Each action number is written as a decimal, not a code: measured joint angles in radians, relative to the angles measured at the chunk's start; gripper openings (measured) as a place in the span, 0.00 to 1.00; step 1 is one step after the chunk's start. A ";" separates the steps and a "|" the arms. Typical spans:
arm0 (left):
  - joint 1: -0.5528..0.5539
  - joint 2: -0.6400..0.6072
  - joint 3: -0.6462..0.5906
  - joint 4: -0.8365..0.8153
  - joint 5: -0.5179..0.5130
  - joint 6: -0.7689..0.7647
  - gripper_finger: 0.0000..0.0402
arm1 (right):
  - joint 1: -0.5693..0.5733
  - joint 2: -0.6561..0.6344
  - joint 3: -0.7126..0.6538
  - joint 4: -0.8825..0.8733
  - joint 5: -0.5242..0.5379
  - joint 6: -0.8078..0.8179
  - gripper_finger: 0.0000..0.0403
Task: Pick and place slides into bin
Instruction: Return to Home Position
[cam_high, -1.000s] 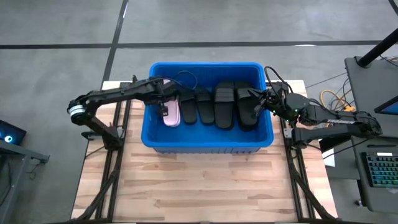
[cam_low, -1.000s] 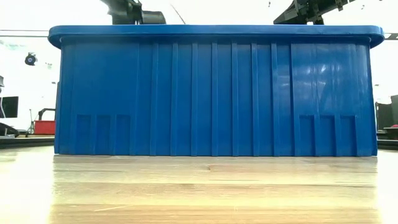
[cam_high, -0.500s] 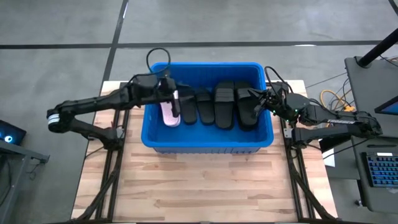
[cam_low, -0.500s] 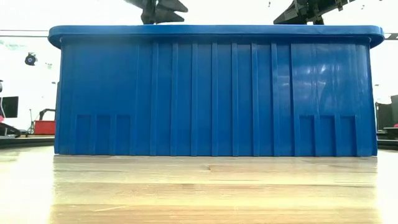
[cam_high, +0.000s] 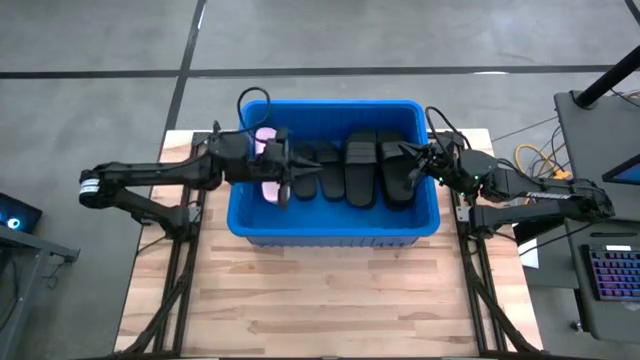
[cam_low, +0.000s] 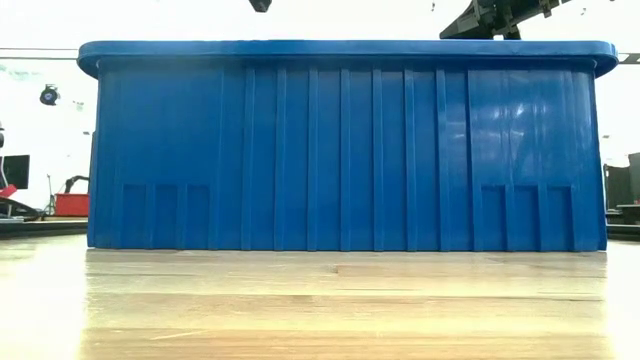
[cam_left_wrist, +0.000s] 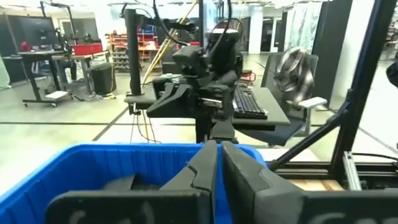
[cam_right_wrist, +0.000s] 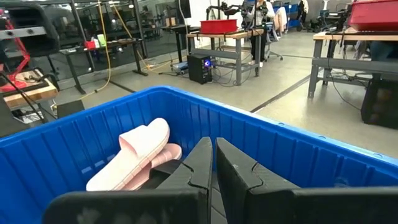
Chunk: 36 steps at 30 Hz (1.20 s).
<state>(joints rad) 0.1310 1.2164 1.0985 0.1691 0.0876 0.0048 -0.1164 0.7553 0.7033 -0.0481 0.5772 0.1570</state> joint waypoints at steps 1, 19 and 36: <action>-0.011 -0.005 0.000 -0.003 -0.007 0.000 0.02 | 0.000 0.000 0.000 0.000 -0.001 0.000 0.03; -0.203 -0.316 -0.220 -0.036 -0.264 0.003 0.00 | 0.000 0.000 0.000 -0.001 -0.053 0.019 0.03; -0.155 -0.779 -0.761 0.192 -0.315 0.008 0.00 | 0.000 0.010 0.000 0.005 -0.053 0.080 0.03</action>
<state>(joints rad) -0.0238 0.4370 0.3371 0.3613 -0.2278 0.0130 -0.1162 0.7651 0.7033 -0.0429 0.5245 0.2367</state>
